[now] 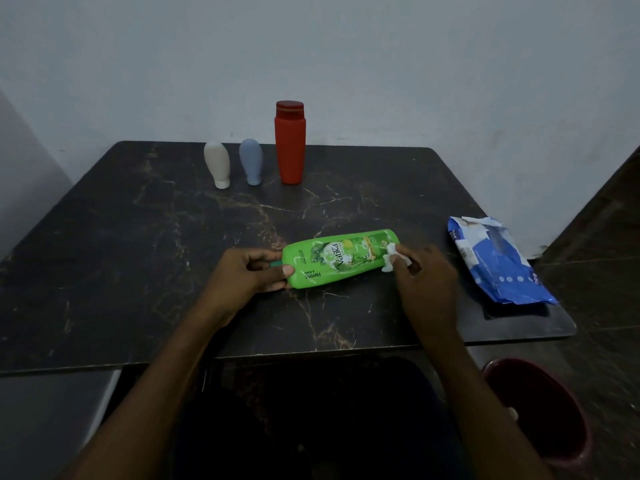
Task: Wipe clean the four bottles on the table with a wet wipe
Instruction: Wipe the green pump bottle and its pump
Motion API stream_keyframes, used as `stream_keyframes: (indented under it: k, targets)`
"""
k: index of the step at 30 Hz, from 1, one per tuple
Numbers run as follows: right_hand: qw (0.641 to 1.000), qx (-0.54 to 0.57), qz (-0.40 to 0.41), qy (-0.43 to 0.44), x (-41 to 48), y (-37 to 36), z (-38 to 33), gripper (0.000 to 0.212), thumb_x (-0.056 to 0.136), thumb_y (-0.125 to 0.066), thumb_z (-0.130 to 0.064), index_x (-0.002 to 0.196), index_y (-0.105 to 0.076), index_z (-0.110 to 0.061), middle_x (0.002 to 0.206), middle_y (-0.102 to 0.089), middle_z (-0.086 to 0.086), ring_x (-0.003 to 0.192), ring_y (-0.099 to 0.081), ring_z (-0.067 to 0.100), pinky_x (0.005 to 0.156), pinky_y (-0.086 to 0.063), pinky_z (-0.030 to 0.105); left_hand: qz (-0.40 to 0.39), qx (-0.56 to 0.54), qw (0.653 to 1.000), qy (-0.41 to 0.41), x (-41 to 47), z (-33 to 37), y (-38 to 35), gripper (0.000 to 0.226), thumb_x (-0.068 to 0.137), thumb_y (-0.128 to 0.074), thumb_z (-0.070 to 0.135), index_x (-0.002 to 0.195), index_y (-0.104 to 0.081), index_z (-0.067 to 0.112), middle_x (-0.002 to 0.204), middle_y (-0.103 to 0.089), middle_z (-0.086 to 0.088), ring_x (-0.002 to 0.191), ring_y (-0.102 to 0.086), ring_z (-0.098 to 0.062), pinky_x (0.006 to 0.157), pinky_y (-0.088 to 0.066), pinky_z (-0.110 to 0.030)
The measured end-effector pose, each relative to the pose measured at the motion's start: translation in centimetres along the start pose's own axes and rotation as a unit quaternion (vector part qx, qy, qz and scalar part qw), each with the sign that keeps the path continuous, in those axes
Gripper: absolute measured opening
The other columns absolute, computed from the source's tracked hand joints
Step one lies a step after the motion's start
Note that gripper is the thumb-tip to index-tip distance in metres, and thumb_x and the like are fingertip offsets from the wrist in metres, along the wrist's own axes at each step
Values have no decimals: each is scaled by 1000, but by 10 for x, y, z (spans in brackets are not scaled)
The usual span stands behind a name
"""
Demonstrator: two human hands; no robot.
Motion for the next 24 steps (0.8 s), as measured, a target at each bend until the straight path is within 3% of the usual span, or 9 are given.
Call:
stream_keyframes:
  k: [2, 7, 11, 13, 15, 20, 24]
  targets:
    - [1000, 5, 12, -7, -1, 0, -6, 25, 95, -64, -20, 118, -70, -12, 101, -65, 4, 84, -59, 7, 73, -49, 17, -1, 6, 1000, -9, -1, 1, 0, 23, 83, -76, -1, 103, -75, 11, 92, -80, -8, 82, -78, -23, 77, -64, -27]
    - [999, 11, -41, 7, -32, -36, -49, 20, 97, -62, -21, 114, -71, -15, 110, -63, 0, 84, -56, 4, 64, -37, -2, -1, 13, 1000, -26, -3, 0, 0, 28, 83, -77, 1, 111, -76, 6, 97, -80, -12, 88, -78, -26, 80, -63, -27]
    - [986, 30, -69, 150, -69, -62, -101, 11, 94, -67, -17, 97, -74, -10, 92, -60, -1, 70, -57, 8, 68, -49, 13, 4, 21, 999, -38, -2, -2, 1, 27, 83, -79, 3, 109, -78, 6, 99, -80, -12, 92, -77, -27, 82, -63, -28]
    - [980, 33, -73, 180, -73, -64, -105, 11, 92, -66, -17, 94, -74, -9, 88, -59, 1, 68, -58, 11, 67, -51, 22, 0, 21, 999, -41, -2, -2, 1, 25, 83, -79, 3, 107, -79, 8, 99, -80, -12, 91, -77, -25, 82, -63, -28]
    - [983, 19, -85, 160, -65, -58, -94, 15, 96, -63, -20, 94, -73, -10, 90, -59, -1, 68, -58, 13, 67, -54, 27, -4, 14, 999, -41, -3, -1, 1, 23, 83, -78, 4, 105, -79, 10, 97, -80, -13, 89, -77, -25, 81, -63, -26]
    - [999, 15, -23, -29, -14, -13, -22, 12, 96, -64, -20, 98, -72, -11, 96, -66, 1, 72, -57, 2, 65, -46, 12, -18, 11, 999, -36, -3, -1, 0, 23, 85, -75, 3, 107, -78, 8, 97, -80, -15, 89, -78, -29, 78, -62, -24]
    - [999, 32, -28, -23, -18, -18, -31, 13, 94, -67, -16, 103, -73, -9, 100, -67, 3, 73, -54, -4, 64, -42, 2, -20, 15, 999, -41, -3, -2, -1, 23, 85, -76, 5, 108, -78, 7, 96, -79, -16, 89, -78, -31, 81, -63, -27]
Point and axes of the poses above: each hand's wrist, its own x-axis towards the middle knuckle, its own y-axis out of the back of the hand, z = x × y, the point moved 6 cm from there along x, towards the middle knuckle
